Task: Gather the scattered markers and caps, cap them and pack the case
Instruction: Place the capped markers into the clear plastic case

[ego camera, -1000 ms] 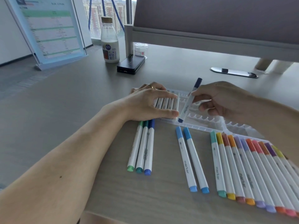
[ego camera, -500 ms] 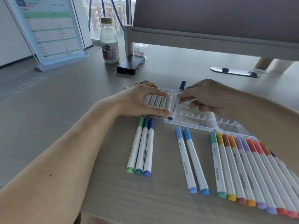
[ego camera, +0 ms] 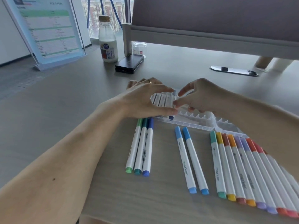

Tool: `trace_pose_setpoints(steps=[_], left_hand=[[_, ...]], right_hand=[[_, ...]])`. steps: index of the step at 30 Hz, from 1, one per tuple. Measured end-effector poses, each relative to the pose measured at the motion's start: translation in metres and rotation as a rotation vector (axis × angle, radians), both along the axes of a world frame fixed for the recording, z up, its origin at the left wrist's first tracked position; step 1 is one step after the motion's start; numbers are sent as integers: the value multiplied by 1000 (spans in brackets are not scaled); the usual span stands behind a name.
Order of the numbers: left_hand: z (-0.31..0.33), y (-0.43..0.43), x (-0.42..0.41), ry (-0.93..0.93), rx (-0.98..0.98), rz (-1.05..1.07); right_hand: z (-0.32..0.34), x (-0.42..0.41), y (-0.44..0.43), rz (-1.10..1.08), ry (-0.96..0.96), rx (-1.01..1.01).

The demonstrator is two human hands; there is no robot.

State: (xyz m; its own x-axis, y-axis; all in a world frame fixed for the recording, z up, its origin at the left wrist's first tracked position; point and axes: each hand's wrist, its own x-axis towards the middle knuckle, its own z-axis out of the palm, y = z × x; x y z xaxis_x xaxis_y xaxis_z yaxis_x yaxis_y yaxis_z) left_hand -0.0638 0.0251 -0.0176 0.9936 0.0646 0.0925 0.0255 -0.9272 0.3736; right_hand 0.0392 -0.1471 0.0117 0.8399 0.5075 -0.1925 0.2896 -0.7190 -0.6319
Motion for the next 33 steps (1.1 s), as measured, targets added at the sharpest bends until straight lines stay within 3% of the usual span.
trace_pose_setpoints(steps=[33], left_hand=[[-2, 1, 2, 34, 84, -23]], right_hand=[[-7, -4, -6, 82, -15, 10]])
